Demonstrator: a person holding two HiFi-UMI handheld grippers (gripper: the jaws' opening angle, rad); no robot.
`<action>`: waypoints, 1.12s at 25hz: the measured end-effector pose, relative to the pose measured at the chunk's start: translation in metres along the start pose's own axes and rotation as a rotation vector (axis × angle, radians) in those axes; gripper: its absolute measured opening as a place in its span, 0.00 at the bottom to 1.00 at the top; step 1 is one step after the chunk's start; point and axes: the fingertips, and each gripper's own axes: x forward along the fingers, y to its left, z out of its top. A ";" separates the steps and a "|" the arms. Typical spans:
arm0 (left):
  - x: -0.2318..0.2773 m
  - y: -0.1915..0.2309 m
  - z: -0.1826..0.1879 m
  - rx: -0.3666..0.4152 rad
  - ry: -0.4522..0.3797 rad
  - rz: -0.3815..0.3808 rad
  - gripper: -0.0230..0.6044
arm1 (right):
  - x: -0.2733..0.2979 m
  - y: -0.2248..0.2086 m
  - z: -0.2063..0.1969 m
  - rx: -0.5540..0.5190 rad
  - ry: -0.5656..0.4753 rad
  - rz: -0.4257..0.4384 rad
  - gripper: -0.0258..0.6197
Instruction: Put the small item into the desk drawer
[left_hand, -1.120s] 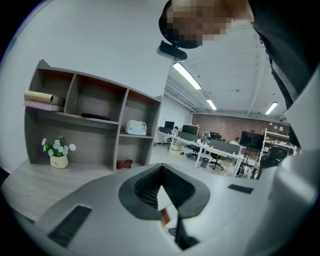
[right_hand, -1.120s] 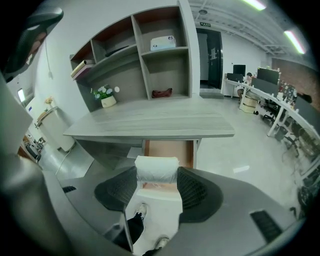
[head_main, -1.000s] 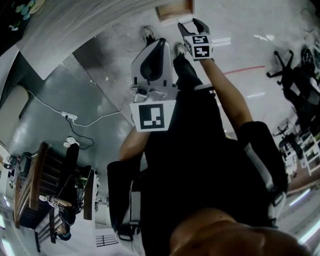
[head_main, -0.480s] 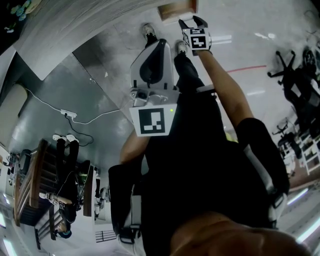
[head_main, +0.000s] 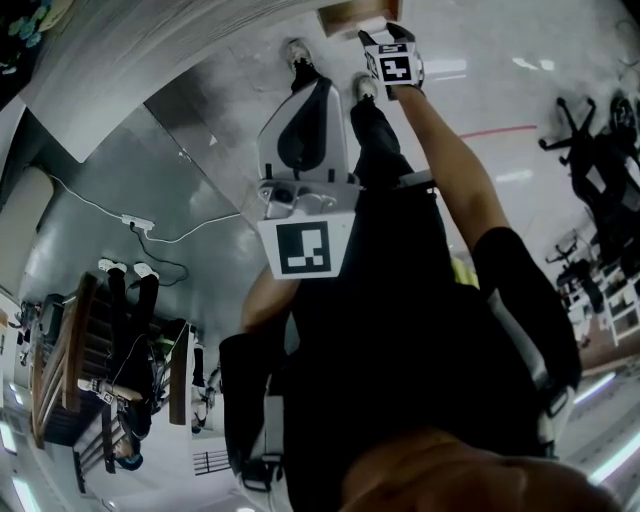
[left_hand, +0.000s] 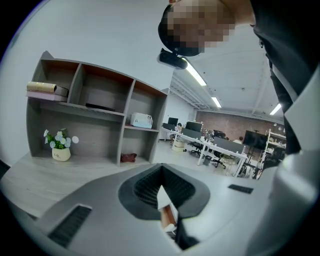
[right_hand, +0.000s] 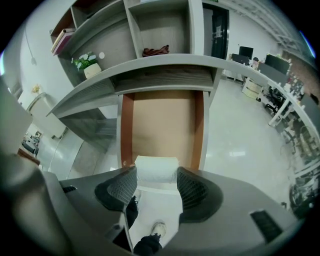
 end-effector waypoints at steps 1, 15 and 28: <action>0.001 0.000 0.000 -0.002 -0.001 0.002 0.03 | 0.001 0.002 0.000 0.003 0.010 0.011 0.43; 0.014 0.014 -0.014 -0.018 0.028 0.000 0.03 | 0.043 0.014 -0.020 0.011 0.143 0.043 0.43; 0.021 0.020 -0.013 -0.026 0.029 0.014 0.03 | 0.066 0.021 -0.011 0.051 0.178 0.087 0.43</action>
